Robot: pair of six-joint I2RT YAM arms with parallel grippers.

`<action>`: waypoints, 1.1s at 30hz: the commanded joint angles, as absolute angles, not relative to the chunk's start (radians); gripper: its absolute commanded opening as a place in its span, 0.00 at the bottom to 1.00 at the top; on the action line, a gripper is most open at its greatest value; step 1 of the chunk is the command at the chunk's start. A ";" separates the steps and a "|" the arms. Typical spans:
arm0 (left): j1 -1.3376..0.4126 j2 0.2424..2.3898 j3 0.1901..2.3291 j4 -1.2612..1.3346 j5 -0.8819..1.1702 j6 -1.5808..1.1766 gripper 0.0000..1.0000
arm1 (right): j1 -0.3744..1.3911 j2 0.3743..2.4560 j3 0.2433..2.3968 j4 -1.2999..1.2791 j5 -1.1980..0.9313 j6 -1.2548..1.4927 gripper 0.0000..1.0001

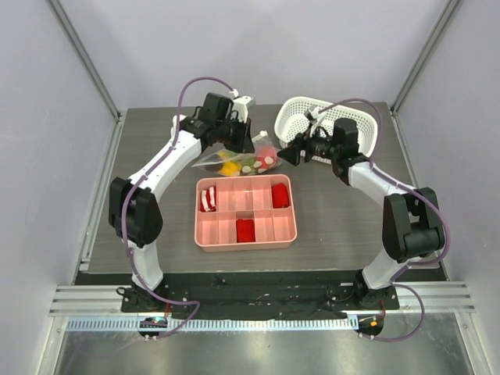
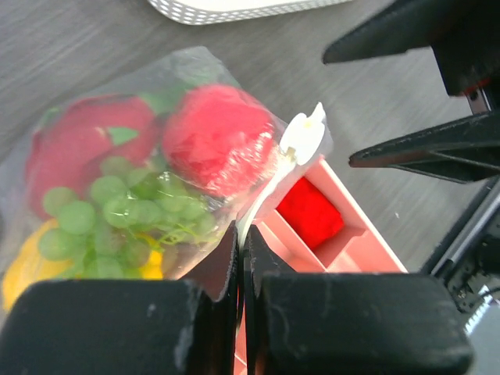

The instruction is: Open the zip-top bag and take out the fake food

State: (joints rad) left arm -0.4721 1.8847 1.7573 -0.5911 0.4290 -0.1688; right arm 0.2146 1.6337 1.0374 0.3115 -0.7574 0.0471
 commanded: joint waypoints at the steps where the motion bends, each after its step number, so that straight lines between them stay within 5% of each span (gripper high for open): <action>1: -0.482 1.813 1.756 -0.525 0.500 -0.195 0.00 | 0.213 1.659 1.146 0.368 -0.914 -0.051 0.71; 16: -0.482 1.815 1.763 -0.500 0.561 -0.204 0.00 | 0.276 1.810 1.315 0.393 -0.999 -0.002 0.60; 20: -0.482 1.816 1.759 -0.506 0.563 -0.196 0.00 | 0.276 1.858 1.351 0.394 -1.016 -0.002 0.42; 23: -0.482 1.812 1.750 -0.502 0.568 -0.190 0.00 | 0.276 1.864 1.348 0.411 -1.015 -0.002 0.37; 28: -0.482 1.804 1.747 -0.518 0.555 -0.173 0.00 | 0.269 1.810 1.341 0.243 -0.944 -0.145 0.62; 33: -0.482 1.792 1.730 -0.531 0.551 -0.155 0.00 | 0.250 1.807 1.341 0.243 -0.956 -0.167 0.69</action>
